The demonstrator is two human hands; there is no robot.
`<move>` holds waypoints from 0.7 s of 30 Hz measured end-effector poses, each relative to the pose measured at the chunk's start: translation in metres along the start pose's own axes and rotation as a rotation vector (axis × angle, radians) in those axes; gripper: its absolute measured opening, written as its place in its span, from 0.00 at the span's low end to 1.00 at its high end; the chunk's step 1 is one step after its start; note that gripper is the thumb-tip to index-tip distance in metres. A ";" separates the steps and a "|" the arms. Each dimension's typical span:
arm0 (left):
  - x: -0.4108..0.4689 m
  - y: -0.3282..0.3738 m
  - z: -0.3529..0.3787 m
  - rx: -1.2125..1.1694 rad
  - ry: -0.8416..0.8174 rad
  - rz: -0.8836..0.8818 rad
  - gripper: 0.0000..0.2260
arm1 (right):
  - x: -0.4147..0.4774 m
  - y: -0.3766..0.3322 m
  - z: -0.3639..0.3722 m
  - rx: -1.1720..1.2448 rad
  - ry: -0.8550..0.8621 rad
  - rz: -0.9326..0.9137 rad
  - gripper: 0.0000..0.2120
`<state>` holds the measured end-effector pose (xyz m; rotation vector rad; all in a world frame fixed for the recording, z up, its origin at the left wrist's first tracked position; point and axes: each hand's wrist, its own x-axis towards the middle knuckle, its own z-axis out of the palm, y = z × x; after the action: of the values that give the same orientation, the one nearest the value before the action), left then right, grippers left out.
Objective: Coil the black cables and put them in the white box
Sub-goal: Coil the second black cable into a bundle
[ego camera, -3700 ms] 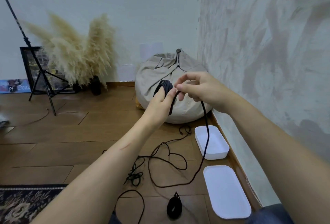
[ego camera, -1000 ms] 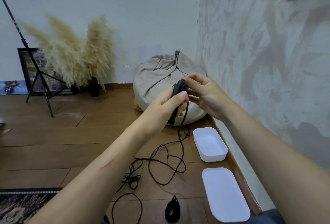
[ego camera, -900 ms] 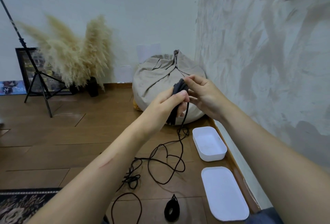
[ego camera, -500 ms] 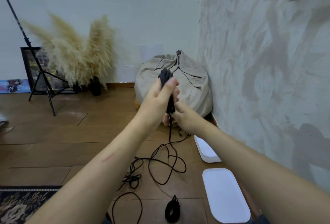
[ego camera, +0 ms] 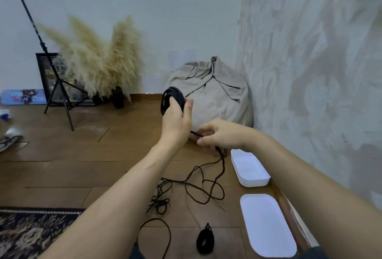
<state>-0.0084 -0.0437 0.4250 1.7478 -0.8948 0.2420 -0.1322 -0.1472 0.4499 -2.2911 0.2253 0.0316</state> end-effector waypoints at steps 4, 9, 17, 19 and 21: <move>0.000 -0.002 -0.001 0.017 -0.016 -0.025 0.13 | -0.001 0.003 -0.013 -0.253 -0.021 0.067 0.20; -0.002 -0.006 -0.002 -0.002 -0.100 -0.065 0.12 | -0.003 -0.006 -0.021 -0.397 0.175 -0.039 0.08; 0.000 0.000 0.005 -0.299 -0.391 -0.198 0.18 | -0.006 -0.005 -0.028 -0.218 0.506 -0.294 0.02; -0.003 0.005 0.005 -0.372 -0.430 -0.191 0.18 | -0.005 -0.005 -0.030 -0.136 0.587 -0.301 0.06; -0.008 0.016 0.005 -0.422 -0.455 -0.206 0.18 | -0.006 -0.004 -0.035 -0.062 0.601 -0.323 0.09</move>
<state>-0.0260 -0.0464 0.4306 1.4993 -0.9904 -0.4685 -0.1386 -0.1694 0.4770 -2.3157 0.1571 -0.8303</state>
